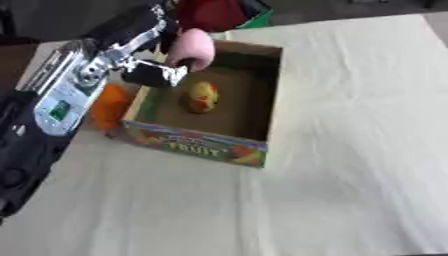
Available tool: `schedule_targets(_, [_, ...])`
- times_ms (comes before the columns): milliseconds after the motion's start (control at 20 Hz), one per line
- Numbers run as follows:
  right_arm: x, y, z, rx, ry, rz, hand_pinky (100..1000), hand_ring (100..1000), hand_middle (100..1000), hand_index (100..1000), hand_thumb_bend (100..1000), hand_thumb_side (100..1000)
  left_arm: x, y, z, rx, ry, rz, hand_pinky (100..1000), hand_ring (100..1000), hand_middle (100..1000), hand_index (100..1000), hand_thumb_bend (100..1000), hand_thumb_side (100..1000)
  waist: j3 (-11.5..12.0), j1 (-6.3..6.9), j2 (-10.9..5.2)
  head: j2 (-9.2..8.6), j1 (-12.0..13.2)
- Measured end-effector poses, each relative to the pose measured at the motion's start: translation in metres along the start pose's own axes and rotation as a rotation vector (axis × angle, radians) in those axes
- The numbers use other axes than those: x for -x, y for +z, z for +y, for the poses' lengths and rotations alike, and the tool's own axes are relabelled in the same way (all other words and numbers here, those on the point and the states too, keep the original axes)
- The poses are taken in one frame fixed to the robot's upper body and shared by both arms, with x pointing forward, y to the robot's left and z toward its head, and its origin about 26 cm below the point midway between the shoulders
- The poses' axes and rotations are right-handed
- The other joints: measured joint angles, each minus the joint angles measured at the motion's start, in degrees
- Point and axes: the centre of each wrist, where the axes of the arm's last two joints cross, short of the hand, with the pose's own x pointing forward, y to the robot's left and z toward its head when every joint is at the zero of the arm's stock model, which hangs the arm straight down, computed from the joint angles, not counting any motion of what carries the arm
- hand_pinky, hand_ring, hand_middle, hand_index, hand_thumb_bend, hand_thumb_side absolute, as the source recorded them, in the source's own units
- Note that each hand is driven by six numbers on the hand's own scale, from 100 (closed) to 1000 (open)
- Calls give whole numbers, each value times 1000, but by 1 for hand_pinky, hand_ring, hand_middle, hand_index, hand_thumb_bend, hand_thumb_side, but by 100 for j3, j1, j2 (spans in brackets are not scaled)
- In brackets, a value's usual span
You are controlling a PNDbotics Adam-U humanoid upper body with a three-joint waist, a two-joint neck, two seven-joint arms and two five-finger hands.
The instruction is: Pick up objects on the table and place them in the box.
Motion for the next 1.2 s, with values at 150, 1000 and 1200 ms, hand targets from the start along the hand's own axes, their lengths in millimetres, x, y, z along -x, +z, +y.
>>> schedule_targets(150, [0,-1,0,2,-5,-2,728,1000,538,739,100,689,-1,-5,-13,29,-20,8,389,471,415,514,100,248,-1,-10,17,-20,1])
schedule_targets(1000, [1,2,1,12,-9,9,729,1000,537,739,100,685,1,3,-30,249,-127,4,626,829,810,951,100,888,72,-77,31,-20,-136])
schedule_targets(1200, [2,4,0,16,-6,14,729,1000,537,739,100,682,0,10,-15,187,-104,23,636,829,803,946,100,1000,98,-108,31,-17,-169])
